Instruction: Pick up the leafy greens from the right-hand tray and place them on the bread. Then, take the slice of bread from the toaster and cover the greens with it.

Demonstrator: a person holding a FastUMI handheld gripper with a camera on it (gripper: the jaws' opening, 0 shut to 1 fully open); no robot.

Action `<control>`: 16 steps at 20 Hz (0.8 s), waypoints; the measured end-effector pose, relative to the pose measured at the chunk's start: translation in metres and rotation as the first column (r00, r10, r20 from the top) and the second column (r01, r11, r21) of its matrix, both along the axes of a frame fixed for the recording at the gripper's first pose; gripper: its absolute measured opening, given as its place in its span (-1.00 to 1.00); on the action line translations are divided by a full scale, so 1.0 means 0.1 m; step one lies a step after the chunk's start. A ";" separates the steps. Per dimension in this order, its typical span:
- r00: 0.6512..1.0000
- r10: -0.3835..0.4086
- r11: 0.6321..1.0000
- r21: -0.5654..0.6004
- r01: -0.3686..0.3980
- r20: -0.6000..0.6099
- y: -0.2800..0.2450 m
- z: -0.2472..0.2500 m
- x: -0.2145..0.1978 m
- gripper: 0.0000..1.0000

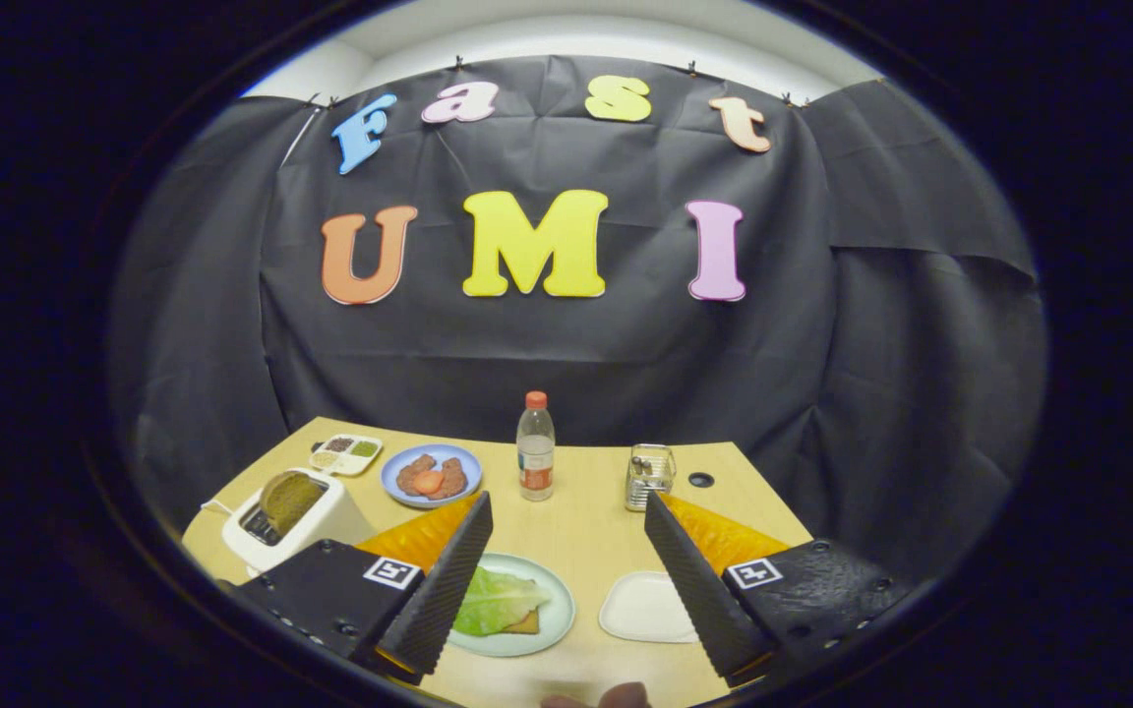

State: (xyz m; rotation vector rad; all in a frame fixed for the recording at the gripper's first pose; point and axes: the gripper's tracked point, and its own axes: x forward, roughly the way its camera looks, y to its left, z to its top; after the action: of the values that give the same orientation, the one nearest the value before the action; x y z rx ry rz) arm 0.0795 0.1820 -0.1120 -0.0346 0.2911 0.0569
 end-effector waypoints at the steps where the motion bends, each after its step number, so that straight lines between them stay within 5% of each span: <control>1: 1.000 0.006 1.000 0.007 -0.006 0.003 0.09 0.05 -0.06 0.94; 16: 0.980 0.194 0.977 0.098 -0.189 -0.038 2.44 -0.02 -0.25 0.93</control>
State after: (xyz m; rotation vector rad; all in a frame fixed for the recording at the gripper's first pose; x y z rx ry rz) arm 0.0543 0.4262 -0.1139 0.0327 0.3314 0.2632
